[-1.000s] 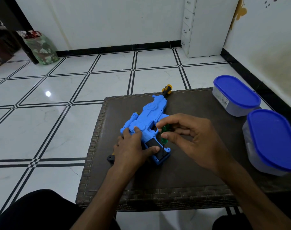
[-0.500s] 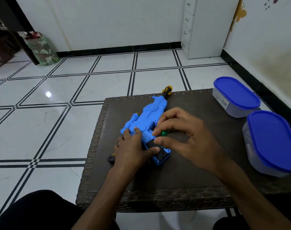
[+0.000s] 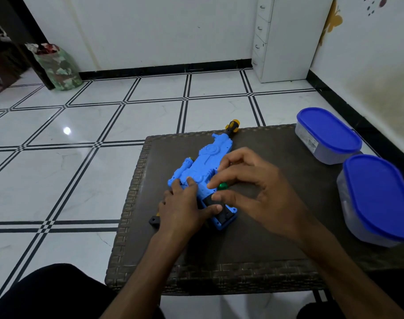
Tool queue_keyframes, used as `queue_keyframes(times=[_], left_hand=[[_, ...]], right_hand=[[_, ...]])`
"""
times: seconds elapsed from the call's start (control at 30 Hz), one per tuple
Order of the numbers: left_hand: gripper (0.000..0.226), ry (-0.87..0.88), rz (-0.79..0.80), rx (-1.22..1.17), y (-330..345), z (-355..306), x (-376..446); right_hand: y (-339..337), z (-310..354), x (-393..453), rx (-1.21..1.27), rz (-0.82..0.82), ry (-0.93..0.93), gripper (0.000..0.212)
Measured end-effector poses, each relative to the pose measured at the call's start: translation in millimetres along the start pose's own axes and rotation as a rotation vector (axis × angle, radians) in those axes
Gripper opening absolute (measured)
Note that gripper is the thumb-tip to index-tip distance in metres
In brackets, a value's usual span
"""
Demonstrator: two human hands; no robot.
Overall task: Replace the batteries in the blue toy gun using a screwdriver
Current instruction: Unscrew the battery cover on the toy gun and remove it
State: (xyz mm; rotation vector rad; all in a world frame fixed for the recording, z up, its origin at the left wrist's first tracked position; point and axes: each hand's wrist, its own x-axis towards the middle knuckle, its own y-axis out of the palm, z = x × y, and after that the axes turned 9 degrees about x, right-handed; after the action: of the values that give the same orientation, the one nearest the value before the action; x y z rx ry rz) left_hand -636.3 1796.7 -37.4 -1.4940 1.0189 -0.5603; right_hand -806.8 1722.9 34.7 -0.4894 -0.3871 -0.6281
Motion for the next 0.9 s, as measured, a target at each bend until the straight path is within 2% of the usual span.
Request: queue_keyframes(times=[0.2,0.33,0.47,0.67,0.9], left_hand=[[0.091,-0.013,-0.017,0.022,4.1,1.1,2.4],[0.092,-0.022,-0.017,0.012,1.8,0.1,1.4],[0.095,-0.001,-0.018,-0.017,0.7,-0.1,0.4],[0.099,-0.014,-0.028,0.024,2.5,-0.9,0.6],[0.09,0.002,-0.005,0.016,0.5,-1.5,-0.2]], right_hand=[[0.3,2.5,-0.5,0.027,0.014,0.05,0.032],[1.5,2.3,-2.0,-0.014,0.017,0.012,0.025],[0.8,0.9,-1.1,-0.054,-0.048,-0.007,0.014],[-2.3,-0.2,-1.7,0.037,-0.068,0.048,0.027],[-3.1,1.1,-4.2,-0.01,-0.046,0.003,0.02]])
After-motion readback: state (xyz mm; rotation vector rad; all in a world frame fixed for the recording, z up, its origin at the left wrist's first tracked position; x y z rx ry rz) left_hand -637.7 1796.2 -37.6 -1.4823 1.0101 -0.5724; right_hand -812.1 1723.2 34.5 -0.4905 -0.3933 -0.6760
